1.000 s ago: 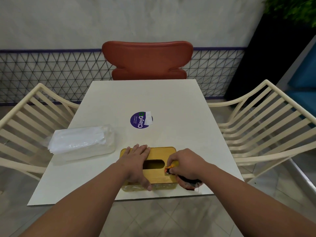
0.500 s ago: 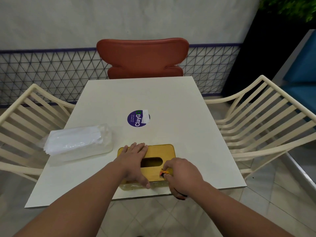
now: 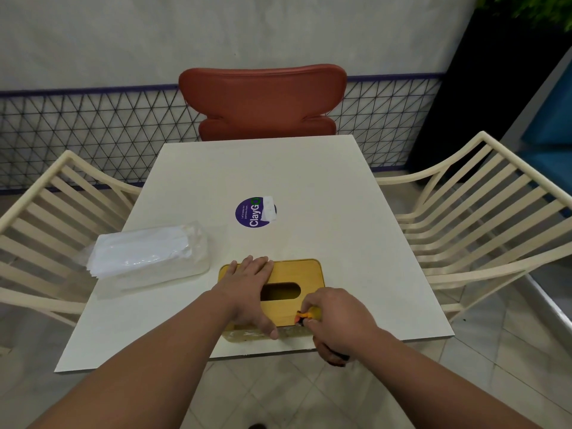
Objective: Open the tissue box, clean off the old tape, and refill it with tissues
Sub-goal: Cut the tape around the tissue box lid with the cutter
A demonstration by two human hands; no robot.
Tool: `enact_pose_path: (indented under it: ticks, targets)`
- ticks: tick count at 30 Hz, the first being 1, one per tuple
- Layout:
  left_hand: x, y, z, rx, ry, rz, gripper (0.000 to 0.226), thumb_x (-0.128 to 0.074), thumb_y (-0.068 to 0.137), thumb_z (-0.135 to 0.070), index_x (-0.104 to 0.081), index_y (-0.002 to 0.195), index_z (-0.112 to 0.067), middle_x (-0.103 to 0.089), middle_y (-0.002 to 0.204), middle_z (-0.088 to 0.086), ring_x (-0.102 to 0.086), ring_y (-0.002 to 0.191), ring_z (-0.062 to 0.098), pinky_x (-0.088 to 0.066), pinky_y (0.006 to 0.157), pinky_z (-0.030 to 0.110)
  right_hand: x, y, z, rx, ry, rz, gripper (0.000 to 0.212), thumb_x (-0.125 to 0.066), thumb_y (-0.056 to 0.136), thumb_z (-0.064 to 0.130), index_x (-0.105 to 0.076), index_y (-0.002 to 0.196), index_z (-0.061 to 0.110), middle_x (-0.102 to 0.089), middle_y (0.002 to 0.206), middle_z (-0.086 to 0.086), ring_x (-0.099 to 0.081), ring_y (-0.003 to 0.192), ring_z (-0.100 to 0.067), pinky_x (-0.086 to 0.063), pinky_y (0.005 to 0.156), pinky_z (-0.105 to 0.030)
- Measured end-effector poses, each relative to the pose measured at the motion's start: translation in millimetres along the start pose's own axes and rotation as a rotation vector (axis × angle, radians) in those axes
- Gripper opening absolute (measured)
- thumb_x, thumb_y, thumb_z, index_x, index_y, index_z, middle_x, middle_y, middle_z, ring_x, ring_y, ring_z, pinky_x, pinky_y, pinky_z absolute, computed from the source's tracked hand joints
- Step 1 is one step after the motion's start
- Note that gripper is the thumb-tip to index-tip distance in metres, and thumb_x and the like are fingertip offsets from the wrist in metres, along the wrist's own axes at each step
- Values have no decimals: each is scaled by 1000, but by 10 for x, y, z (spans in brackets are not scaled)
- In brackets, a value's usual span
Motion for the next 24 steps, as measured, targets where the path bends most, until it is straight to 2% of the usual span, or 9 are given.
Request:
enact_pose_path:
  ticks: [3,9,14,20,24]
  targets:
    - [8,-5,-6,2,-10,5,140,-70,50,-79,11,151,-26,10,160,-5,13,146,23,6,118,50,97,2,-175,-61,5,-23,23,-63,90,39,-66,112,36,-61,119,9,-57,102,-12,-49,84,-27]
    - [5,-6,-11,5,-1,-2,141,-70,49,-79,11,151,-25,9,160,-5,12,146,22,4,118,49,-20,64,53,21,-54,3,24,-60,92,39,-63,115,35,-59,116,6,-56,101,-15,-45,80,-27]
    - [11,-15,-3,7,-17,-8,141,-71,49,-79,10,151,-26,10,160,-5,13,146,22,5,118,49,186,129,-229,-79,30,-82,24,-61,92,39,-65,115,32,-61,119,7,-57,104,-13,-48,82,-28]
    - [3,-12,-10,8,-8,1,141,-69,49,-80,11,151,-25,11,160,-5,14,146,22,5,118,48,59,173,-109,39,-11,2,25,-64,89,40,-65,114,36,-59,112,8,-55,100,-13,-48,82,-29]
    - [5,-11,-6,7,-9,0,141,-69,49,-81,12,151,-26,11,160,-5,15,146,22,5,118,49,160,239,-276,-21,52,-112,23,-62,90,43,-67,111,35,-56,112,11,-55,103,-10,-45,81,-26]
Point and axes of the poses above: each hand's wrist, its own y-axis towards the middle knuckle, its own x-axis out of the back of the hand, z = x × y, the point moved 6 cm from there along y, towards the middle knuckle
